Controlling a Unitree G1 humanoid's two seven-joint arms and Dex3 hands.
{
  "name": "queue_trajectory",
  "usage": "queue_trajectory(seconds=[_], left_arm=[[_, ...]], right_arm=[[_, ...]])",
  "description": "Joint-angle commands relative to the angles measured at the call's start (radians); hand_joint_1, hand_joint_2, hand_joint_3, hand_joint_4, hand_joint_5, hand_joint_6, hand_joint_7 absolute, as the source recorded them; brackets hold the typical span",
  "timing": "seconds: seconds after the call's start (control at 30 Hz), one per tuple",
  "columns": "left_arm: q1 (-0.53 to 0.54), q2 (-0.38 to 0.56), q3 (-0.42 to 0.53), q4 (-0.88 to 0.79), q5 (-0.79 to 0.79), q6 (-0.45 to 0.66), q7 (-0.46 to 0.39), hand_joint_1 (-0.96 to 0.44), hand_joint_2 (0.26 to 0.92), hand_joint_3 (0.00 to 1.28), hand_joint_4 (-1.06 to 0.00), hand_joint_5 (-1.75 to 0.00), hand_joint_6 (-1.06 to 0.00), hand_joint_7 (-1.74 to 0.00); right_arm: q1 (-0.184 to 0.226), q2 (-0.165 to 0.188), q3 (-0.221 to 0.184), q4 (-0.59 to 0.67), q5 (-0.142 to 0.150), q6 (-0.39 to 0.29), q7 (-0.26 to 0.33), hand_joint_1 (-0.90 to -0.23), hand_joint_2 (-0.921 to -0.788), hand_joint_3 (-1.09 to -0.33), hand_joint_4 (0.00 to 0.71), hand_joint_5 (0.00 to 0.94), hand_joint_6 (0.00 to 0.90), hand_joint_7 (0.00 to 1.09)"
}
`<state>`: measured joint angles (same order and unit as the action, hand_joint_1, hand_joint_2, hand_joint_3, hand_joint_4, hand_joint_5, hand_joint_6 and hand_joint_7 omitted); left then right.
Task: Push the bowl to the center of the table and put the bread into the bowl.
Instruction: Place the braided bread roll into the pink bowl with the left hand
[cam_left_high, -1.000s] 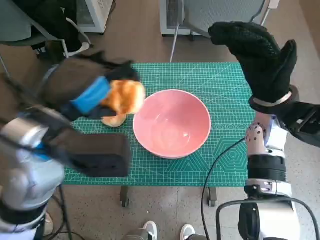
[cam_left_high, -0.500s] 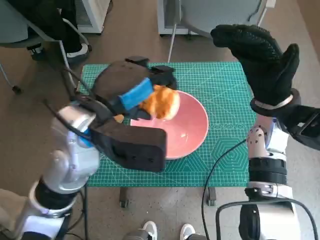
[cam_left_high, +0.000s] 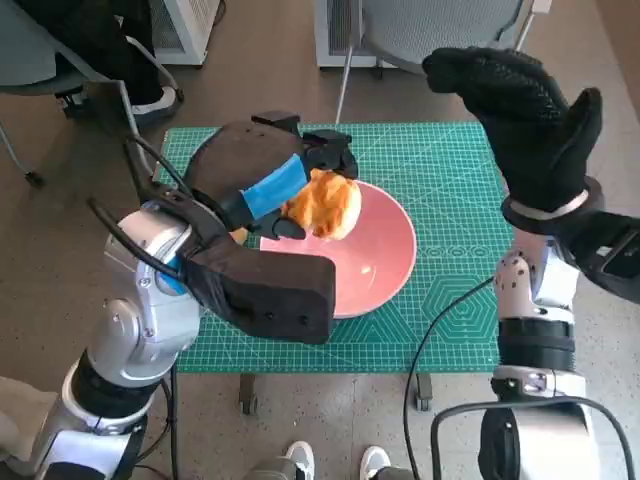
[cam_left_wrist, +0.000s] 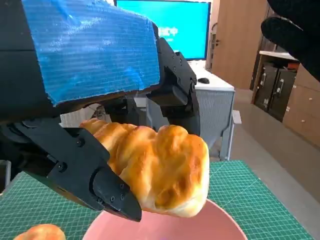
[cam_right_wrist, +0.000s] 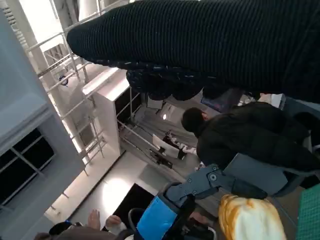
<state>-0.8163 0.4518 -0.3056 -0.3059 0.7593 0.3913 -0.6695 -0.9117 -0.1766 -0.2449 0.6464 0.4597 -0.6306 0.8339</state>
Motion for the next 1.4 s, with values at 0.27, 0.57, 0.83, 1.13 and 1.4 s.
queue_trajectory(seconds=[0.27,0.57,0.83,1.13,1.4], left_arm=[[0.000,0.014,0.020,-0.042,0.001,0.005,-0.017,0.00,0.920,0.06,-0.70,-1.25,-0.65,-1.05],[-0.020,-0.044,-0.040,0.109,-0.005,-0.001,-0.013,0.00,0.920,0.06,-0.70,-1.25,-0.65,-1.05],[-0.051,-0.145,-0.087,0.406,-0.098,-0.094,0.042,-0.33,0.818,0.00,-0.04,-0.06,-0.15,-0.28],[-0.052,-0.131,-0.088,0.424,-0.107,-0.130,0.071,-0.39,0.811,0.00,0.00,0.00,-0.11,-0.21],[-0.051,-0.125,-0.095,0.429,-0.096,-0.139,0.089,-0.40,0.811,0.00,0.00,0.00,-0.10,-0.20]], right_arm=[[0.047,0.006,0.022,-0.036,-0.011,0.022,-0.026,-0.710,-0.921,-0.788,0.312,0.000,0.394,0.01],[0.066,-0.006,0.020,-0.050,-0.016,0.026,-0.045,-0.710,-0.921,-0.788,0.312,0.000,0.395,0.01],[0.073,-0.014,0.017,-0.030,-0.034,0.012,-0.065,-0.718,-0.921,-0.796,0.304,0.000,0.405,0.02],[0.067,-0.012,0.018,-0.026,-0.039,0.010,-0.064,-0.705,-0.921,-0.805,0.310,0.004,0.406,0.02],[0.068,-0.010,0.019,-0.032,-0.034,0.012,-0.058,-0.704,-0.921,-0.807,0.314,0.004,0.408,0.02]])
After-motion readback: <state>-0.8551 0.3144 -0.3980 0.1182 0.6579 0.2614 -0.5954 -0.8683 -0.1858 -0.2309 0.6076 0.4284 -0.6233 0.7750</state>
